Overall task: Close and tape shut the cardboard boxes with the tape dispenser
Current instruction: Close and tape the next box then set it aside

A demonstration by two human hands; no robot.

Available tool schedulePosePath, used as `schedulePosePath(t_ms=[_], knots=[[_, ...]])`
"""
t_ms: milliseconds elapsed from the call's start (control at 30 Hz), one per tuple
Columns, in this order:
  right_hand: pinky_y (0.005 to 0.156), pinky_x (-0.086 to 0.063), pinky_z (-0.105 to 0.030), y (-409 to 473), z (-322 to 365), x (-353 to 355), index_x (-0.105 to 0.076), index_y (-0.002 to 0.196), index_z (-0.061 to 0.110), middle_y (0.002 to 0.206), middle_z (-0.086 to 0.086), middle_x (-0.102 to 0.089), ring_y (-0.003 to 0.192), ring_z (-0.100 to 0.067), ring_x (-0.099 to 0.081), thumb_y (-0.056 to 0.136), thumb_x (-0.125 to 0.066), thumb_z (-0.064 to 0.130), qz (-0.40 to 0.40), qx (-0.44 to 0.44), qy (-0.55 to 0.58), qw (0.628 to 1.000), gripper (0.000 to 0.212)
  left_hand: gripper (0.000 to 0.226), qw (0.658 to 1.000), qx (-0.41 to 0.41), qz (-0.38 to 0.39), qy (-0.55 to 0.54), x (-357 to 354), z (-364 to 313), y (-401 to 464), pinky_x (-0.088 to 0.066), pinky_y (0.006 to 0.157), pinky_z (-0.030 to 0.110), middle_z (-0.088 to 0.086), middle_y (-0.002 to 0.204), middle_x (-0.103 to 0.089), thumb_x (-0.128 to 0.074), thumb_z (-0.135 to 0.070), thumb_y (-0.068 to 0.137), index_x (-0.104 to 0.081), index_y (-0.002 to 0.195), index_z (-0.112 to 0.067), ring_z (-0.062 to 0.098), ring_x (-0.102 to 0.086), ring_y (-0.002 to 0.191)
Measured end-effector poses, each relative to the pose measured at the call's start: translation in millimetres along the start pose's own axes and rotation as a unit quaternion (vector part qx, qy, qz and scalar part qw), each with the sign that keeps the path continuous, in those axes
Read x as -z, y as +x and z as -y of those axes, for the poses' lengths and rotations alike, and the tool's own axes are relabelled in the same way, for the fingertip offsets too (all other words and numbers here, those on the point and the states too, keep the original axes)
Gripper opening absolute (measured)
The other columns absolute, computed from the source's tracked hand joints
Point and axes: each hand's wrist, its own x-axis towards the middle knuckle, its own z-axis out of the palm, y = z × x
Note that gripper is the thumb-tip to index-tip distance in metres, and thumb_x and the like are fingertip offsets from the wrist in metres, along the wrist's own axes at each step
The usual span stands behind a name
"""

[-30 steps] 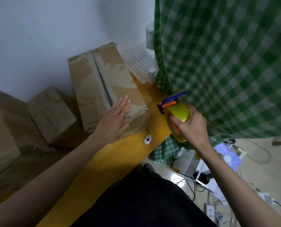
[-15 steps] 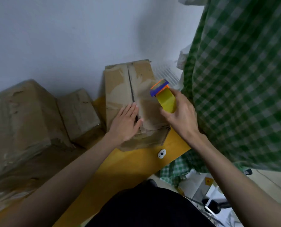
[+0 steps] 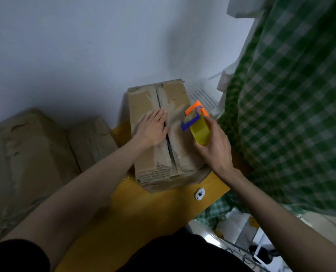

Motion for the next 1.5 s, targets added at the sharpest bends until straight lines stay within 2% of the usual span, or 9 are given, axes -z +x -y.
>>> schedulePosePath(t_ms=[333, 567, 667, 767, 867, 1033, 1133, 1333, 1500], knots=[[0.107, -0.044, -0.049, -11, 2, -11, -0.033, 0.151, 0.022, 0.154, -0.003, -0.045, 0.139, -0.026, -0.045, 0.079, -0.083, 0.027, 0.022, -0.014, -0.065, 0.998, 0.089, 0.068, 1.000, 0.007, 0.006, -0.008, 20, 43, 77, -0.003, 0.127, 0.043, 0.006, 0.169, 0.003, -0.017, -0.049, 0.107, 0.000, 0.161, -0.012, 0.021, 0.001, 0.156], [0.100, -0.045, -0.045, -13, 0, -13, -0.031, 0.150, 0.022, 0.146, -0.007, -0.051, 0.130, -0.027, -0.048, 0.077, -0.086, 0.031, 0.034, -0.010, -0.096, 0.995, 0.091, 0.068, 0.999, 0.003, -0.028, -0.029, 17, 60, 108, -0.007, 0.126, 0.045, 0.004, 0.170, 0.000, -0.017, -0.049, 0.106, -0.002, 0.162, -0.012, 0.022, -0.001, 0.156], [0.099, -0.047, -0.044, -14, -2, -11, -0.031, 0.149, 0.022, 0.146, -0.008, -0.050, 0.126, -0.027, -0.050, 0.077, -0.086, 0.031, 0.038, -0.015, -0.088, 0.995, 0.091, 0.062, 0.996, -0.009, -0.075, -0.053, 22, 63, 117, -0.014, 0.124, 0.043, 0.009, 0.167, -0.018, -0.026, -0.041, 0.108, -0.017, 0.160, -0.009, 0.028, -0.019, 0.152], [0.097, -0.048, -0.045, -15, -3, -9, -0.034, 0.148, 0.021, 0.146, -0.006, -0.051, 0.128, -0.026, -0.050, 0.076, -0.086, 0.030, 0.023, -0.008, -0.084, 0.996, 0.089, 0.049, 0.983, 0.010, -0.120, -0.137, 28, 66, 129, -0.029, 0.117, 0.043, 0.014, 0.150, -0.042, -0.042, -0.027, 0.106, -0.039, 0.152, -0.009, 0.035, -0.040, 0.135], [0.088, -0.048, -0.044, -18, 1, -11, -0.039, 0.145, 0.017, 0.133, -0.010, -0.060, 0.117, -0.026, -0.052, 0.072, -0.089, 0.025, -0.004, 0.013, -0.106, 0.994, 0.089, 0.041, 0.961, 0.040, -0.123, -0.245, 29, 71, 135, -0.037, 0.111, 0.038, 0.012, 0.136, -0.050, -0.051, -0.022, 0.104, -0.053, 0.143, -0.010, 0.031, -0.047, 0.128], [0.084, -0.047, -0.042, -15, 7, -22, -0.036, 0.145, 0.019, 0.123, -0.009, -0.063, 0.107, -0.029, -0.057, 0.069, -0.090, 0.025, 0.018, 0.027, -0.121, 0.992, 0.094, 0.028, 0.917, 0.091, -0.139, -0.363, 31, 79, 135, -0.044, 0.107, 0.029, 0.006, 0.124, -0.071, -0.068, -0.022, 0.095, -0.073, 0.122, -0.014, 0.021, -0.063, 0.118], [0.085, -0.047, -0.042, -16, 5, -24, -0.036, 0.146, 0.020, 0.124, -0.008, -0.063, 0.105, -0.027, -0.057, 0.070, -0.090, 0.026, 0.019, 0.020, -0.119, 0.993, 0.093, 0.025, 0.912, 0.109, -0.112, -0.379, 36, 86, 140, -0.048, 0.104, 0.030, 0.006, 0.117, -0.074, -0.071, -0.025, 0.094, -0.076, 0.116, -0.014, 0.020, -0.065, 0.113], [0.091, -0.046, -0.044, -15, 1, -22, -0.035, 0.147, 0.021, 0.133, -0.007, -0.060, 0.114, -0.027, -0.055, 0.072, -0.089, 0.028, 0.022, 0.000, -0.106, 0.994, 0.093, 0.028, 0.927, 0.121, -0.034, -0.353, 36, 93, 144, -0.042, 0.111, 0.041, 0.006, 0.130, -0.068, -0.064, -0.035, 0.098, -0.075, 0.119, -0.020, 0.029, -0.056, 0.126], [0.088, -0.047, -0.044, -16, 1, -23, -0.033, 0.146, 0.024, 0.128, -0.006, -0.062, 0.108, -0.026, -0.056, 0.072, -0.089, 0.028, 0.021, 0.010, -0.113, 0.993, 0.093, 0.025, 0.917, 0.144, -0.070, -0.366, 35, 88, 138, -0.049, 0.103, 0.035, 0.004, 0.125, -0.071, -0.067, -0.033, 0.096, -0.076, 0.116, -0.021, 0.026, -0.061, 0.119]])
